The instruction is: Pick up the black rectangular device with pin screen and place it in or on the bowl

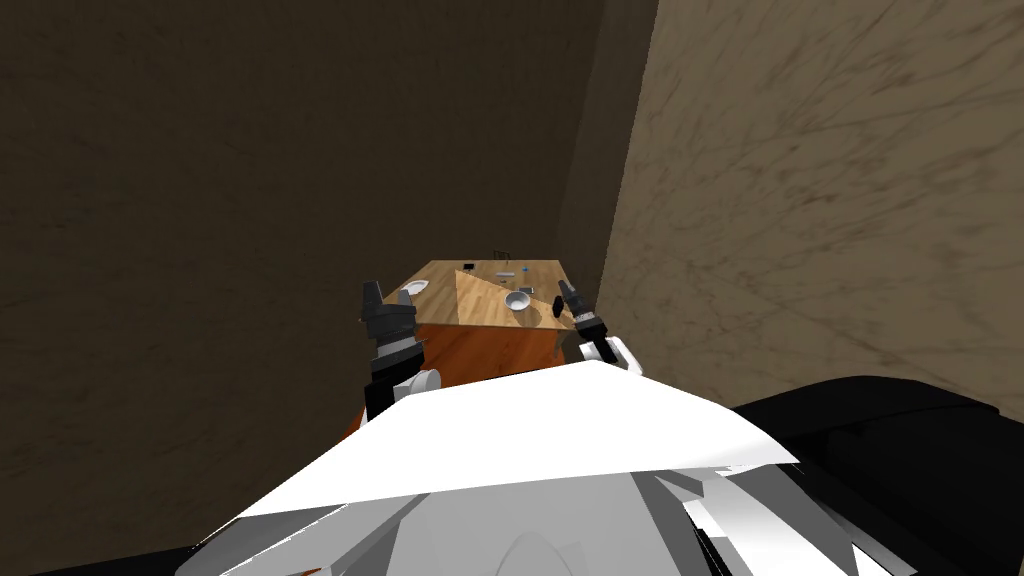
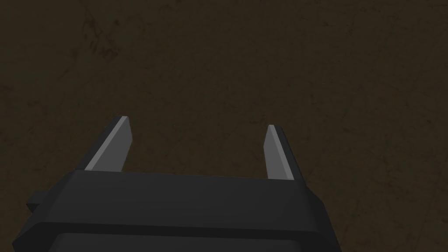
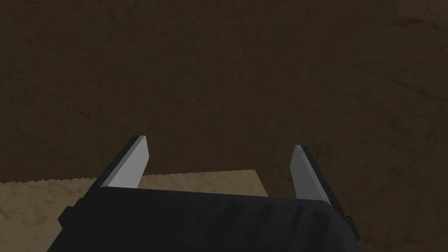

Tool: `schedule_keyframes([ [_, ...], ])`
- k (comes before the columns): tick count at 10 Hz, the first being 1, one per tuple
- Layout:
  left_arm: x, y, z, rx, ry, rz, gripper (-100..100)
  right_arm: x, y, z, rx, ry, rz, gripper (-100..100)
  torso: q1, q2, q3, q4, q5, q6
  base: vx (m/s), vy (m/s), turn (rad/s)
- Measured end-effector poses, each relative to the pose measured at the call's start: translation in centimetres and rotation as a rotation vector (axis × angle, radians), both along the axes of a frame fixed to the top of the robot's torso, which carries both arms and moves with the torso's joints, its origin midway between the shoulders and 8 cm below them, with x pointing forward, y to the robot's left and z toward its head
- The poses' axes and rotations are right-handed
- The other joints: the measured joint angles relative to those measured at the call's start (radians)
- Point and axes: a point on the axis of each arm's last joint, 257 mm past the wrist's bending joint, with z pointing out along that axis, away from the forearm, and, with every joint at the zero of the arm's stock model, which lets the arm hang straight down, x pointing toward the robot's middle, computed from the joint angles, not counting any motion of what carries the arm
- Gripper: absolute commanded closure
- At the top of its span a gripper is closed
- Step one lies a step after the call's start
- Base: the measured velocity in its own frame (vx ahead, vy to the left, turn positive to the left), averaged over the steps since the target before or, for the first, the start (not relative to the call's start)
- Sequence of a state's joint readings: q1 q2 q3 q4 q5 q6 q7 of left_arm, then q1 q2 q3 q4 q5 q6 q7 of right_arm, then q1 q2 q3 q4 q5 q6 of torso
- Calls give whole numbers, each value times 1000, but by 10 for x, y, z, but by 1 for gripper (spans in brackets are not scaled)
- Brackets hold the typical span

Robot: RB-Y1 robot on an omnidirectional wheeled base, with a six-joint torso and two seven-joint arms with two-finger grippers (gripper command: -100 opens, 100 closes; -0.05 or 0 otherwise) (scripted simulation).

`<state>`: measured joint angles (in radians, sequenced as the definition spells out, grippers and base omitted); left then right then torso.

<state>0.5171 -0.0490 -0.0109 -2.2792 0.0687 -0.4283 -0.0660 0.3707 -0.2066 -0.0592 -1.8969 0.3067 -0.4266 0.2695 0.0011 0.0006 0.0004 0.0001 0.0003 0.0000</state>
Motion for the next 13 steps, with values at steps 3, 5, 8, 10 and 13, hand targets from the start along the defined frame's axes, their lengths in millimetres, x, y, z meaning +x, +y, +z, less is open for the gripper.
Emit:
schedule_keyframes([
  [3, 0, 0, 0, 0, 0, 0, 0, 13, -7, -30, -117, 72, -37, -100, 0, 0, 0, 0, 0, 0, -12, 14, 12],
  [5, 0, 0, 0, 0, 0, 0, 0, 20, -9, -48, -170, 108, -52, -100, 0, 0, 0, 0, 0, 0, -5, 13, 17],
  [8, 0, 0, 0, 0, 0, 0, 0, 33, -20, -77, -264, 171, -80, -100, 0, -1, 0, 0, 0, 0, -4, 25, 23],
  [10, 0, 0, 0, 0, 0, 0, 0, 35, -29, -104, -355, 230, -106, -100, 1, -1, 0, 0, 0, 0, -1, 33, 14],
  [13, 0, 0, 0, 0, 0, 0, 0, 38, -40, -129, -418, 285, -126, -100, 0, -1, -1, 0, 0, 0, 5, 15, 10],
])
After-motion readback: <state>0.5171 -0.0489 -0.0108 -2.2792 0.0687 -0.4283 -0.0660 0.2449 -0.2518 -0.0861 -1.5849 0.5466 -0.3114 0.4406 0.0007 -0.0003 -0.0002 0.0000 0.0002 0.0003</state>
